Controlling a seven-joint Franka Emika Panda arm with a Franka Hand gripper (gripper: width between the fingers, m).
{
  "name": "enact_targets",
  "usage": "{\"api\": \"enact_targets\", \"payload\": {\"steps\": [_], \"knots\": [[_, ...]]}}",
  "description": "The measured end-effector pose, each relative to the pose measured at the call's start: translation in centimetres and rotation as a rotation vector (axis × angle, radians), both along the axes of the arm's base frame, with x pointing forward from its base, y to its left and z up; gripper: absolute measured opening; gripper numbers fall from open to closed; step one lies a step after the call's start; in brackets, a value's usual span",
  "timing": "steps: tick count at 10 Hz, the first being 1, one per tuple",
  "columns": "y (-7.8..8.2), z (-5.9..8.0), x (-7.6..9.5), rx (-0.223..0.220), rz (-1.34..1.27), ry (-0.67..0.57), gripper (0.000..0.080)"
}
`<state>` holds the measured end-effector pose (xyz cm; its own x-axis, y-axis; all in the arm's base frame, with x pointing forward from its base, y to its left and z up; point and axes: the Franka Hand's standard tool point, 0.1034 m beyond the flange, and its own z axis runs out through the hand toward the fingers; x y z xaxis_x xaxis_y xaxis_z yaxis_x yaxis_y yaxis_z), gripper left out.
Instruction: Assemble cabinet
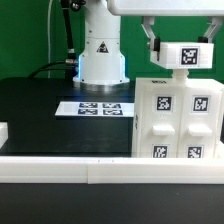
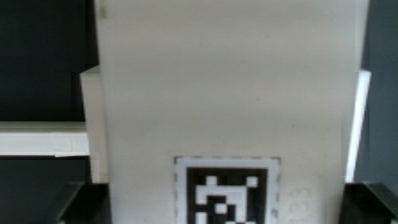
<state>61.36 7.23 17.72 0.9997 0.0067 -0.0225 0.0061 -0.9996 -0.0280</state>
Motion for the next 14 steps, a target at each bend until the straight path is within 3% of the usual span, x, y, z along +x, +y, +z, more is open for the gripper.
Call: {"api": "enact_targets", "payload": {"steps": [3, 7, 14], "knots": [[0.5, -1.2, -0.3, 0.000, -0.009, -0.024, 0.0558], [0.3, -1.1, 0.1, 0.005, -0.012, -0.101, 0.0558], [0.3, -1.1, 0.2, 0.005, -0.019, -0.107, 0.0558]]}}
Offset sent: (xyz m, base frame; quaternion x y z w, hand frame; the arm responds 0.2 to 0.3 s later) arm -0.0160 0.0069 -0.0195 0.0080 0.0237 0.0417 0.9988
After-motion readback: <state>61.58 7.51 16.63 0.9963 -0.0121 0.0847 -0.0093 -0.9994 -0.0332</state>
